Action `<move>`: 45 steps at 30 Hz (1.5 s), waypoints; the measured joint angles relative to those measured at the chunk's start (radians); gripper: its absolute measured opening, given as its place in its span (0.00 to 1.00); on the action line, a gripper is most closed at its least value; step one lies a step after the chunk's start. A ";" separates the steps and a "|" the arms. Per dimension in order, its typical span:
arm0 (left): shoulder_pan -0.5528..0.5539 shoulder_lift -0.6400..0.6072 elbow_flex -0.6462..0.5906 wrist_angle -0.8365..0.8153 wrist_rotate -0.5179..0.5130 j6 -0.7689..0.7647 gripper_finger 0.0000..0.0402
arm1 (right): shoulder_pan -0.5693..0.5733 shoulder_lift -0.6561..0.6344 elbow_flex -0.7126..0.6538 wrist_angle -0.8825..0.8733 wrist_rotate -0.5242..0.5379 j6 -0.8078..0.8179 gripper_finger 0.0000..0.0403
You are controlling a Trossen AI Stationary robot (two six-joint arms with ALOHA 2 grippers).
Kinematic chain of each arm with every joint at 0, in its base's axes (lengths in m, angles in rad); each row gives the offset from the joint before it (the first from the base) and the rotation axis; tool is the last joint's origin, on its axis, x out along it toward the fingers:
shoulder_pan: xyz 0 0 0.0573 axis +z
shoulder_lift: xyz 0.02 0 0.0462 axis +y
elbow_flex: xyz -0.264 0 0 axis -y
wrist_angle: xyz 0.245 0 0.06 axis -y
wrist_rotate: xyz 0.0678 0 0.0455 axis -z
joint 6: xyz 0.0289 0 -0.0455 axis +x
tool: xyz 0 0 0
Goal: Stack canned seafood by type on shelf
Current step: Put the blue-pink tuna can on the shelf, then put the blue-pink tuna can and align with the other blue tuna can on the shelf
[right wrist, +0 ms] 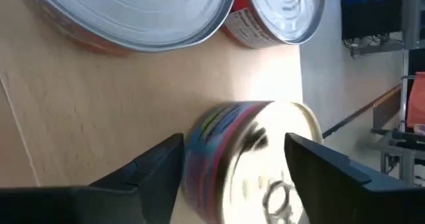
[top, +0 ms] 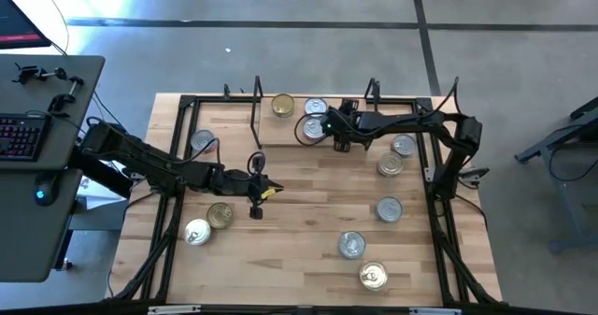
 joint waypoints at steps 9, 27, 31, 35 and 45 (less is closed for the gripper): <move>0.000 0.000 0.000 -0.005 0.000 0.000 0.05 | -0.004 0.000 0.000 0.001 0.162 0.008 0.68; 0.001 0.000 0.000 -0.019 -0.001 -0.010 0.05 | 0.171 -0.198 0.000 0.083 -0.142 0.466 0.68; 0.000 0.000 0.001 -0.059 -0.001 -0.036 0.05 | 0.355 -0.211 0.001 0.057 -0.151 0.513 0.68; 0.000 0.000 0.001 -0.085 -0.002 -0.062 0.05 | 0.545 -0.217 0.001 -0.058 -0.160 0.651 0.68; -0.002 0.000 0.001 -0.047 0.000 -0.062 0.05 | 0.838 -0.223 0.001 -0.505 -0.186 1.401 0.68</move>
